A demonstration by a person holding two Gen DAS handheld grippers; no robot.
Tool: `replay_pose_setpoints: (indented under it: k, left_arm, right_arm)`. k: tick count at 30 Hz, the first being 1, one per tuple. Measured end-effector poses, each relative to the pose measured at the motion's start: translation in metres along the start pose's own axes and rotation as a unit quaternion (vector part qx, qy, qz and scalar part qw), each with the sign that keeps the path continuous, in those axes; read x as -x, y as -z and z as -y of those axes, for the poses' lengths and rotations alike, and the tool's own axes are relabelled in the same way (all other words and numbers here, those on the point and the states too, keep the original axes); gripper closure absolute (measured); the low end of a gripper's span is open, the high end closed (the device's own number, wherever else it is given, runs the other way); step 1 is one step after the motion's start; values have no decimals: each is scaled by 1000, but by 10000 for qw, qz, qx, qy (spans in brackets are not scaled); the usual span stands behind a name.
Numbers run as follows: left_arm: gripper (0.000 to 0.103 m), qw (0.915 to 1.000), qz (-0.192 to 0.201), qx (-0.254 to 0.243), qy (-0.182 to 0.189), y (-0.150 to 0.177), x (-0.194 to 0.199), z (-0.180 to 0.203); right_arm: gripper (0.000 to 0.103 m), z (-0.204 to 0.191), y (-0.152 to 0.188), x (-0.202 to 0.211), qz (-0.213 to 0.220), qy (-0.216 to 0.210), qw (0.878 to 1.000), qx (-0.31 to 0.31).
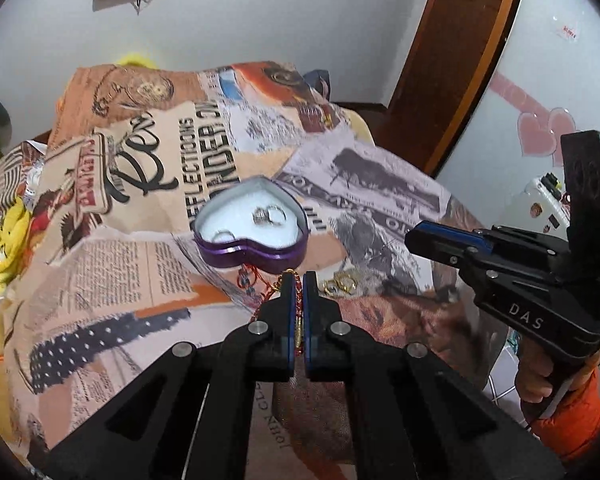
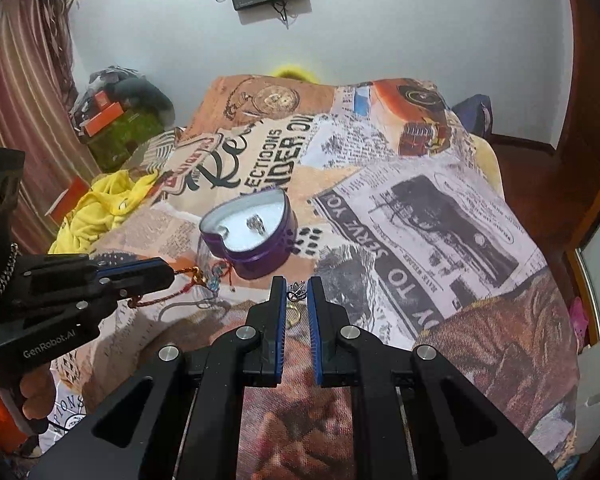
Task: Organize jewelry
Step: 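Carry the bracelet with the left tool over the tin while the right tool carries the earring there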
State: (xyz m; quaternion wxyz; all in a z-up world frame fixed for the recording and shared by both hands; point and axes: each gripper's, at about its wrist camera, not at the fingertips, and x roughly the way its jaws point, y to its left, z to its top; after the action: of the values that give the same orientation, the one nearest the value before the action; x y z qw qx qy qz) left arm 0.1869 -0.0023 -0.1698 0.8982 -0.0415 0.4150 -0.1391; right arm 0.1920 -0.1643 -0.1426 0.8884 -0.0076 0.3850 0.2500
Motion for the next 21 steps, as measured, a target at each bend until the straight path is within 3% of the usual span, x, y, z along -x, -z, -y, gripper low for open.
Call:
replay_pose_setpoints:
  k: [21]
  left_arm:
    - [102, 9980, 616, 30, -101, -51, 17, -27]
  right_arm:
    - [94, -28, -40, -19, 249, -242, 9990, 281]
